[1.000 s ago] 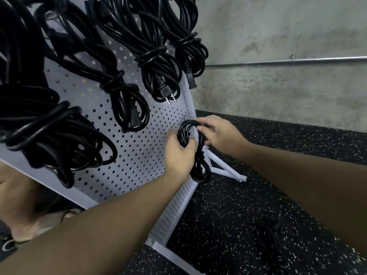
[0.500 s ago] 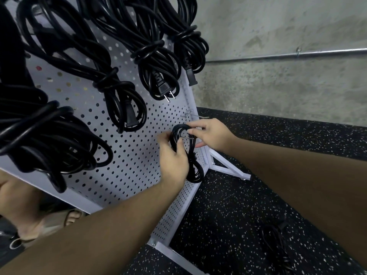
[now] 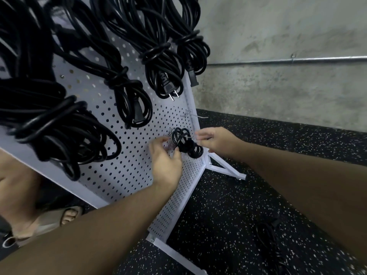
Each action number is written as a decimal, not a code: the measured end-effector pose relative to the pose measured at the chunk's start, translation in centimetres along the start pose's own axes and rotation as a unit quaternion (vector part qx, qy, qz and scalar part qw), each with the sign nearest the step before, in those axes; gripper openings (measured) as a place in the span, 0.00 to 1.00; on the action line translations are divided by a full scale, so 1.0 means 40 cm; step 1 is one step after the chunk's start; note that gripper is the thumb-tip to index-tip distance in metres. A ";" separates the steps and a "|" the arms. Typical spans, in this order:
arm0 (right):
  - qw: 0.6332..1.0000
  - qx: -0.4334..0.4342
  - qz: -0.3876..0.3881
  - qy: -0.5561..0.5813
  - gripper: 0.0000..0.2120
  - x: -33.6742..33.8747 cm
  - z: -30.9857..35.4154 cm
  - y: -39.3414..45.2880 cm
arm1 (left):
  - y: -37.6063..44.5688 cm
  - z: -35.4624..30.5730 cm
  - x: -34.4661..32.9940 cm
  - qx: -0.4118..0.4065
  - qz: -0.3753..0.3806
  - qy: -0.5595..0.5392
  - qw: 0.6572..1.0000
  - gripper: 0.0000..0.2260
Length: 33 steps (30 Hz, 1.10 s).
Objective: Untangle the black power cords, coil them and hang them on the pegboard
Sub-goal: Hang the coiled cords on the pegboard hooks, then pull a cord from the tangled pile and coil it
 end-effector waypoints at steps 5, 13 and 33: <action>0.995 -0.080 -0.023 -0.047 0.13 0.077 -0.059 -0.117 | -0.045 -0.052 0.010 -0.023 0.045 0.064 0.997 0.15; 0.969 -0.215 0.015 -0.124 0.14 0.095 -0.294 -0.252 | -0.208 -0.062 -0.267 -0.035 0.359 0.057 0.931 0.12; 0.912 -0.396 0.106 -0.019 0.28 -0.189 -0.845 -0.308 | -0.573 0.271 -0.733 0.258 0.638 -0.010 0.726 0.19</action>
Point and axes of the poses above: each hand's wrist, its own y-axis towards the middle knuckle, its own x-axis out of the back of the hand, z = x × y, the point moved 9 cm from there along y, towards the middle knuckle, and after that the axes turned 10 degrees about -x, right-handed, at the moved point
